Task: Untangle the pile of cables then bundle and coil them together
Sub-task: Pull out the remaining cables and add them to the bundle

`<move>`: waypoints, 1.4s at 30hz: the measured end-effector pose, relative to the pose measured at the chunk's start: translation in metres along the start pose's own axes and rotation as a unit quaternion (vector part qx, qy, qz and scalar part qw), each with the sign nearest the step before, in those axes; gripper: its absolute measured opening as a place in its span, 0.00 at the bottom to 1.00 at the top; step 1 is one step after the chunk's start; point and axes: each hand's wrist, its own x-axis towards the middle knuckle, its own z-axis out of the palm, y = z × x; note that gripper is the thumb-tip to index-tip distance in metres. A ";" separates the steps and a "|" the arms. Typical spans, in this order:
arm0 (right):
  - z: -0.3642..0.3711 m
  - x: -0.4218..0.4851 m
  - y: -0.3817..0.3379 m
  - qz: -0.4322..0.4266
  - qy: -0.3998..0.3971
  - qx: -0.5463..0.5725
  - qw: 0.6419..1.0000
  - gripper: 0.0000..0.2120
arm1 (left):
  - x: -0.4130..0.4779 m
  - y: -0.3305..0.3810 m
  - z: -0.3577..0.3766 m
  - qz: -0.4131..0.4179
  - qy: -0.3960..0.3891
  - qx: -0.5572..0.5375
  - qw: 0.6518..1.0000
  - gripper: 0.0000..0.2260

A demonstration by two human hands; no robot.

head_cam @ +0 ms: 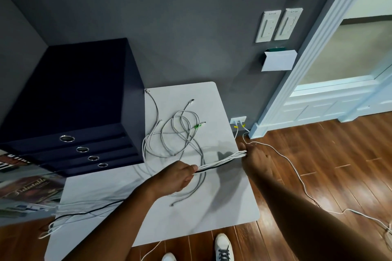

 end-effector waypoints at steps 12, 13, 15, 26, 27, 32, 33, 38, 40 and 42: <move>0.040 -0.021 0.018 0.146 -0.140 0.030 0.979 0.33 | 0.014 -0.007 0.020 0.017 0.014 0.115 0.993 0.24; 0.040 -0.022 0.020 0.132 -0.141 0.007 0.981 0.36 | 0.017 -0.007 0.020 0.022 0.035 0.141 0.989 0.24; 0.040 -0.025 0.021 0.076 -0.103 -0.021 0.992 0.43 | 0.023 -0.008 0.022 0.023 0.064 0.166 0.984 0.24; 0.032 -0.034 -0.021 -0.233 -0.054 0.035 0.970 0.08 | 0.038 0.005 0.037 0.040 0.086 0.256 0.962 0.21; 0.032 -0.035 -0.019 -0.222 -0.080 0.027 0.971 0.09 | 0.038 0.003 0.036 0.038 0.083 0.260 0.961 0.23; 0.026 -0.038 -0.014 -0.235 -0.115 0.043 0.964 0.10 | 0.037 -0.007 0.033 0.040 0.050 0.248 0.967 0.22; 0.026 -0.037 -0.013 -0.234 -0.118 0.045 0.964 0.11 | 0.035 -0.007 0.031 0.040 0.044 0.247 0.967 0.20; 0.025 -0.037 -0.006 -0.227 -0.124 0.052 0.964 0.24 | 0.027 -0.012 0.015 0.042 0.033 0.246 0.968 0.18; 0.025 -0.036 -0.004 -0.232 -0.117 0.062 0.964 0.16 | 0.024 -0.013 0.011 0.038 0.023 0.252 0.967 0.17; 0.024 -0.033 -0.001 -0.228 -0.114 0.058 0.965 0.11 | 0.022 -0.018 0.005 0.024 0.020 0.256 0.966 0.17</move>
